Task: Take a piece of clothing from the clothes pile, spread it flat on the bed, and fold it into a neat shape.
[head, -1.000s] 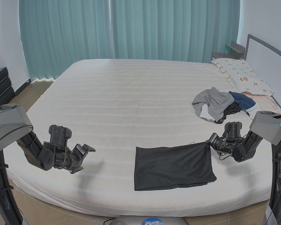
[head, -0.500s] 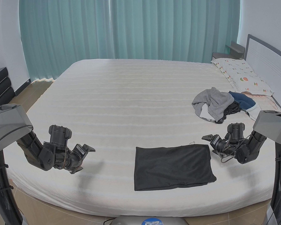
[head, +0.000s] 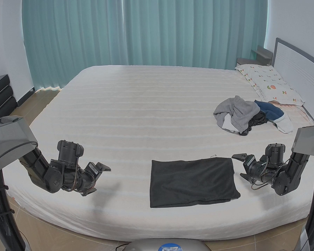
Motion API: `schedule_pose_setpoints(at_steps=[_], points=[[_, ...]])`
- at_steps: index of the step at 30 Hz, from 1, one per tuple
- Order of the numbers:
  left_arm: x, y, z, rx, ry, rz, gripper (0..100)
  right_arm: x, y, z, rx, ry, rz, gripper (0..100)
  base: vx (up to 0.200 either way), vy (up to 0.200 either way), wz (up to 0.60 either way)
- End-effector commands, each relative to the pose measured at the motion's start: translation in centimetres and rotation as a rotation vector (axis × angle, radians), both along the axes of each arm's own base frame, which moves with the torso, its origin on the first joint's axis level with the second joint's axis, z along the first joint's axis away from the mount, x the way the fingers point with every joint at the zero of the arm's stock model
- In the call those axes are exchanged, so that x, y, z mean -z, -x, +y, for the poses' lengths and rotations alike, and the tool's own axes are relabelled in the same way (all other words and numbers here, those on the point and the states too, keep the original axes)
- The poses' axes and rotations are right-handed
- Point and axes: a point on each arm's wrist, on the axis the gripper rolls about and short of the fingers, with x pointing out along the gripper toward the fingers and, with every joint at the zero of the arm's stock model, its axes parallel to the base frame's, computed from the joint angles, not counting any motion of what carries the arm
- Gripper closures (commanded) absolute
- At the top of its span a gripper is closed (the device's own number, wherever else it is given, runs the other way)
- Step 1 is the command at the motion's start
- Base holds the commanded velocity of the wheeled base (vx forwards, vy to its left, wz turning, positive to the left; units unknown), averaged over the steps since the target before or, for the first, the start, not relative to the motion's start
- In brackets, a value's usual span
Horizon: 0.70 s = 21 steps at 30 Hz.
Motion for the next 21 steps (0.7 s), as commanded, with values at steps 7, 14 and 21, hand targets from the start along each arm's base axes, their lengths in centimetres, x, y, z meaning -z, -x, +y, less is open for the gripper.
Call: schedule_pose_setpoints(at_steps=[7,14,21], points=[[-1.2,-0.7,-2.6,0.018,0.062,-0.029,0,0.5,0.3,-0.2,0.005,-0.003,0.020,0,0.000,-0.114,0.00],[-1.3,-1.9,-3.4,0.027,0.062,-0.057,0,0.4,0.3,-0.2,0.006,-0.006,0.019,0,0.000,-0.200,0.00],[-0.2,-2.6,-4.5,0.056,0.046,-0.051,0,0.5,0.4,-0.2,0.008,-0.008,0.021,0,0.000,-0.200,0.00]])
